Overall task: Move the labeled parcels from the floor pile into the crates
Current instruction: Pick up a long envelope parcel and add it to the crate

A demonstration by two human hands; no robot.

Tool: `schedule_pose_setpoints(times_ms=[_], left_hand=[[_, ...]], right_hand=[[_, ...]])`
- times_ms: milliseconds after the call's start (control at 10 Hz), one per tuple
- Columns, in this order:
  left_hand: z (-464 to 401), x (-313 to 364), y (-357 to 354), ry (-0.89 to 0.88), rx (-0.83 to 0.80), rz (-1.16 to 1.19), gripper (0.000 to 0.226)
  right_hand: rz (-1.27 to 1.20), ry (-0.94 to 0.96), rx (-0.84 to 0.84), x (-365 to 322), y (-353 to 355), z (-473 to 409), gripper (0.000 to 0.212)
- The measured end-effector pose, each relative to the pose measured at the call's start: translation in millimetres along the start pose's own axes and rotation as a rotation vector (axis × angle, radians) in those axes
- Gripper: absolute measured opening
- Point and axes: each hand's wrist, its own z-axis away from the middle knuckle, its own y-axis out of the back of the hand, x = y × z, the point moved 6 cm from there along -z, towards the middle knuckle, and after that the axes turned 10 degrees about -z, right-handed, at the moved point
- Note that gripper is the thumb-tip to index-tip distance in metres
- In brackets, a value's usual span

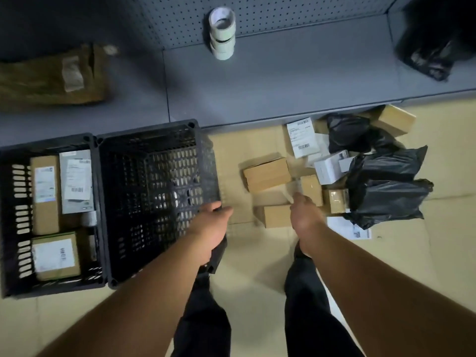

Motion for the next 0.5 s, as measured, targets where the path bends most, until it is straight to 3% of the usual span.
schedule_pose_setpoints(times_ms=[200, 300, 500], left_hand=[[-10.5, 37.5, -58.7, 0.083, 0.059, 0.098, 0.036], [-26.4, 50.9, -81.8, 0.086, 0.064, 0.103, 0.041], [-74.1, 60.8, -103.8, 0.114, 0.055, 0.039, 0.042]], right_hand=[[0.289, 0.105, -0.146, -24.8, 42.5, -42.1, 0.058], [0.103, 0.14, -0.148, -25.9, 57.3, -78.5, 0.049], [0.327, 0.163, -0.186, -28.8, 42.6, -134.5, 0.045]])
